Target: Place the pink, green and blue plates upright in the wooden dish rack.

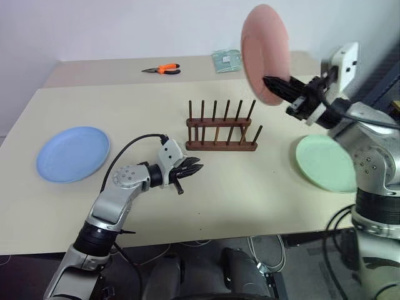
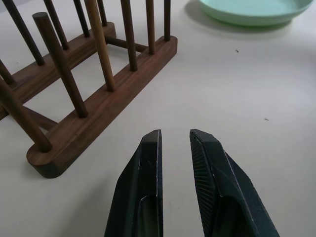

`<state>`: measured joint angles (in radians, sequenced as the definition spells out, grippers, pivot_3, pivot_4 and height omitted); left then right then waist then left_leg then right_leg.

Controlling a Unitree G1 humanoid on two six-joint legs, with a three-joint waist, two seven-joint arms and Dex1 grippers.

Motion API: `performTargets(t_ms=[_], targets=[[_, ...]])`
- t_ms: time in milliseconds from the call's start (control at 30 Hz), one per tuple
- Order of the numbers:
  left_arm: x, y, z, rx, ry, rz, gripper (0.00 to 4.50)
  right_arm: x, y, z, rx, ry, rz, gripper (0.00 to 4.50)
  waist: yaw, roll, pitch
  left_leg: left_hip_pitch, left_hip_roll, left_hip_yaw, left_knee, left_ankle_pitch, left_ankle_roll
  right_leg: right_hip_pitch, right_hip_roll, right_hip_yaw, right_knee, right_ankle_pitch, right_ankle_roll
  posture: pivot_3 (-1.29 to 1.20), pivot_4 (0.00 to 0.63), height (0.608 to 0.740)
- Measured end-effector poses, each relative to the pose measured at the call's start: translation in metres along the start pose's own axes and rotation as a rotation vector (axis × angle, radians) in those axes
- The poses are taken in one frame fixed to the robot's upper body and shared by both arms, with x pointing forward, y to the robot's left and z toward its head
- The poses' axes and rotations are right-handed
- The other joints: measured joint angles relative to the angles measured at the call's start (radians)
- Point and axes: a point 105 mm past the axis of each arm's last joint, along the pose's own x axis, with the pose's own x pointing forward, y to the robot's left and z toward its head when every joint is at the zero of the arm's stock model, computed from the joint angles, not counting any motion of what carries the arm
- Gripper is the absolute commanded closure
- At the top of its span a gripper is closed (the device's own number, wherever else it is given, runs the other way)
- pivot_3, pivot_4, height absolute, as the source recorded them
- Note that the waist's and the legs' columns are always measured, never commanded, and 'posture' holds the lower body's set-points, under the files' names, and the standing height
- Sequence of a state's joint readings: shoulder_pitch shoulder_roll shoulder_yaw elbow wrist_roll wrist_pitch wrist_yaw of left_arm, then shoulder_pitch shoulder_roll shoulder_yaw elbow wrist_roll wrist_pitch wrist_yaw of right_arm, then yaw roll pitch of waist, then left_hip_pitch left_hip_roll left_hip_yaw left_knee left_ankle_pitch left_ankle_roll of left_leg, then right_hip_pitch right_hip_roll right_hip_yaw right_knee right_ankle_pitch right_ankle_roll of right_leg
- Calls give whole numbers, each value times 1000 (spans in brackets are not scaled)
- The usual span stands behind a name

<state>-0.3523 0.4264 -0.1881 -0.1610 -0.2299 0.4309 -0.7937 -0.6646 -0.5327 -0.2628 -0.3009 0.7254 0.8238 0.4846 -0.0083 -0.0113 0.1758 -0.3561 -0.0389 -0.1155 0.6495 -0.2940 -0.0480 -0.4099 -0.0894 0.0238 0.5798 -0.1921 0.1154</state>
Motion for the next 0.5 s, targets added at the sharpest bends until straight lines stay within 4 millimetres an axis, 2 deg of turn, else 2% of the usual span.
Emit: performTargets(t_ms=[100,167,333,500], targets=[[-2,3,1,-2,-6,13,3644,5,8,2,190,-60,-35,4460,-2,0,0,0,0,0,-1,0,0,-1,0,0,0,1,1,0,150,740],[-3,2,2,-11,-13,7,3644,4,7,2,254,-57,-68,4460,-2,0,0,0,0,0,-1,0,0,-1,0,0,0,0,1,0,150,740],[-3,-6,5,-37,-38,-28,3644,0,1,-1,305,-25,-140,4460,-5,0,0,0,0,1,-1,0,0,-1,0,0,0,0,0,0,150,740],[-3,-15,17,-59,-88,-83,3644,-5,-8,-10,320,11,-201,4460,-6,0,0,0,0,1,-1,0,0,-1,0,0,0,0,0,0,150,740]])
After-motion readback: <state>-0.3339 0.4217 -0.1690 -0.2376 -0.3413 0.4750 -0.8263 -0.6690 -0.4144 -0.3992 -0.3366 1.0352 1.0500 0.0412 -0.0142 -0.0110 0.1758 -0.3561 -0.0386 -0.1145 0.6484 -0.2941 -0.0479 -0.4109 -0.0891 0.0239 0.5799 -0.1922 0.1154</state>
